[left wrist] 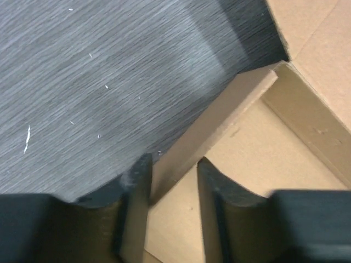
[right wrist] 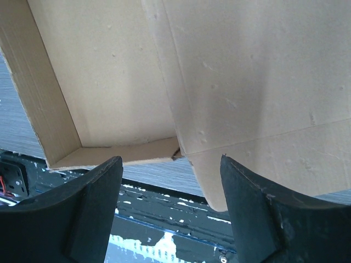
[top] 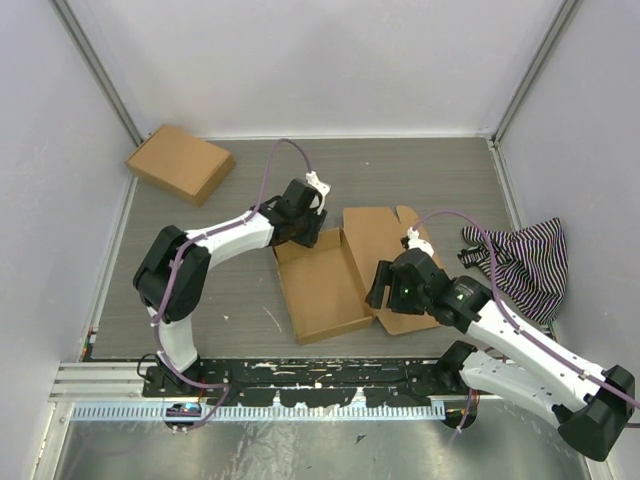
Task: Fold the paper box
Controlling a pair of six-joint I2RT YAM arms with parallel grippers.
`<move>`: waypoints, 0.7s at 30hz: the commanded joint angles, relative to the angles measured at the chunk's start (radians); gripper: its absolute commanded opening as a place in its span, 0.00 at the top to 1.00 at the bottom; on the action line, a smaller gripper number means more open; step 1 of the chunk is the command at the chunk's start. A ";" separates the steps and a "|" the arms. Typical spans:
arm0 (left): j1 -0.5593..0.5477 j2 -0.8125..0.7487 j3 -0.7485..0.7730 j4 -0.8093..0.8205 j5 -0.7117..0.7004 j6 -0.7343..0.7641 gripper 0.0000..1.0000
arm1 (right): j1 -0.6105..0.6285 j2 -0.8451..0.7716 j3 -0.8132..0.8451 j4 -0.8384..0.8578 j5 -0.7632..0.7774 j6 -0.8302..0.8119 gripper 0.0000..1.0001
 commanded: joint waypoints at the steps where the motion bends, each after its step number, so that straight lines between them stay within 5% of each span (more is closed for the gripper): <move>1: 0.002 0.044 0.028 -0.005 -0.008 -0.015 0.69 | 0.007 0.014 0.041 0.049 0.001 -0.018 0.23; 4: 0.002 0.041 0.034 -0.073 -0.151 -0.070 0.99 | 0.006 0.031 0.043 0.049 0.022 -0.012 0.23; 12: -0.006 -0.068 -0.071 -0.194 -0.456 -0.231 1.00 | 0.007 0.136 0.089 0.055 0.141 -0.021 0.16; 21: -0.017 -0.222 -0.229 -0.143 -0.439 -0.314 1.00 | 0.003 0.418 0.218 0.158 0.286 -0.122 0.12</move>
